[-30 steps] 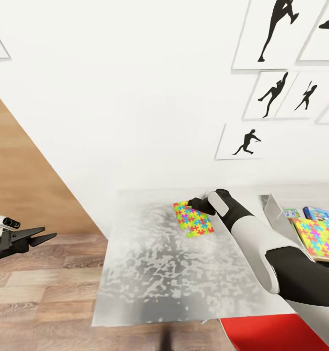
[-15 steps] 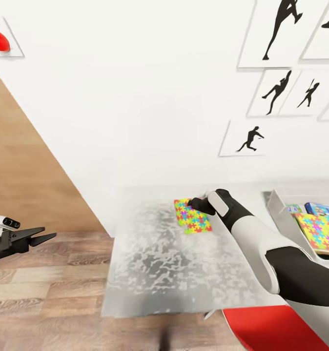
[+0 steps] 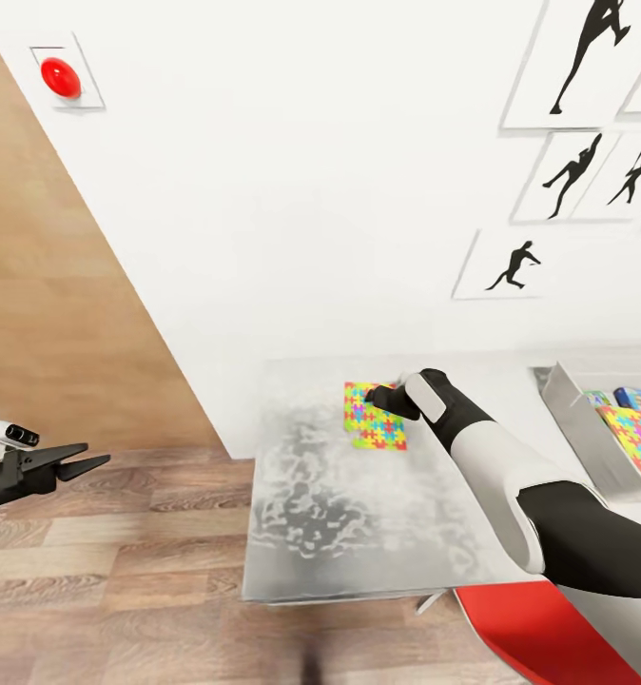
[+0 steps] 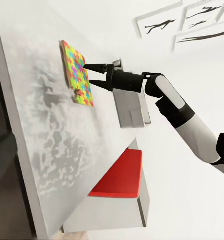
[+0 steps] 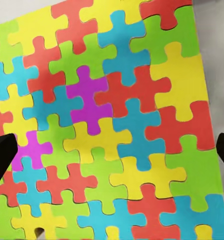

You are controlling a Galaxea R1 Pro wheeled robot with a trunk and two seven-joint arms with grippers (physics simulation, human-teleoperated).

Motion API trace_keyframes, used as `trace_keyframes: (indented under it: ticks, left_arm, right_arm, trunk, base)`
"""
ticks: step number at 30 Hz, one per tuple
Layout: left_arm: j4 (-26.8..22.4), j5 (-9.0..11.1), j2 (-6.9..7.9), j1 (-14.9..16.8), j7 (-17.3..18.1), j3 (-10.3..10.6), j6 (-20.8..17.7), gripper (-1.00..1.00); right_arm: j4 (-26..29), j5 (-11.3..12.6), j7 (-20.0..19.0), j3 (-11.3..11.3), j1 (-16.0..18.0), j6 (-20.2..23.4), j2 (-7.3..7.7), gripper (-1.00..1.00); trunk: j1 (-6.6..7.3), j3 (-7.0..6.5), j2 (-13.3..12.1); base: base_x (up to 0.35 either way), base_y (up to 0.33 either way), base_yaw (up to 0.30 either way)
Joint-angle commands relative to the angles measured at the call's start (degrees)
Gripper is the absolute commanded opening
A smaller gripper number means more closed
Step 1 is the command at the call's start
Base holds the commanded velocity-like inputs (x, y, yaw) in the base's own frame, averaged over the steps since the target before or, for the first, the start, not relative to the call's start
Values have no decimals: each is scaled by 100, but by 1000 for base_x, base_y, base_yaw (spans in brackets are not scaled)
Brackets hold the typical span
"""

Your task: Put all the toys in the child's room - the three board games (two on the bed and one on the table), the two jigsaw puzzles on the table, and the tennis ball on the table - inside the toy box on the table in the child's room.

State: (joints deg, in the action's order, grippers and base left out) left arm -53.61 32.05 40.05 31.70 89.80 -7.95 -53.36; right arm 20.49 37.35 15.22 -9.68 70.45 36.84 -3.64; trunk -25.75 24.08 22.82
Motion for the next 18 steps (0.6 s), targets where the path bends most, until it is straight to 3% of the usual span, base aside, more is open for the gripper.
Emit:
trace_keyframes:
  ticks: [1,18]
  left_arm:
    - [0,1,3,3,20,4,-61,100]
    - [0,0,2,3,20,5,-61,100]
  right_arm:
    - [8,62,50,-43,4,15,4,100]
    - [8,62,49,-43,4,-1,3,100]
  trunk:
    - [-4,9,10]
    - [-4,9,10]
  base:
    - [43,31,0]
    - [13,144,0]
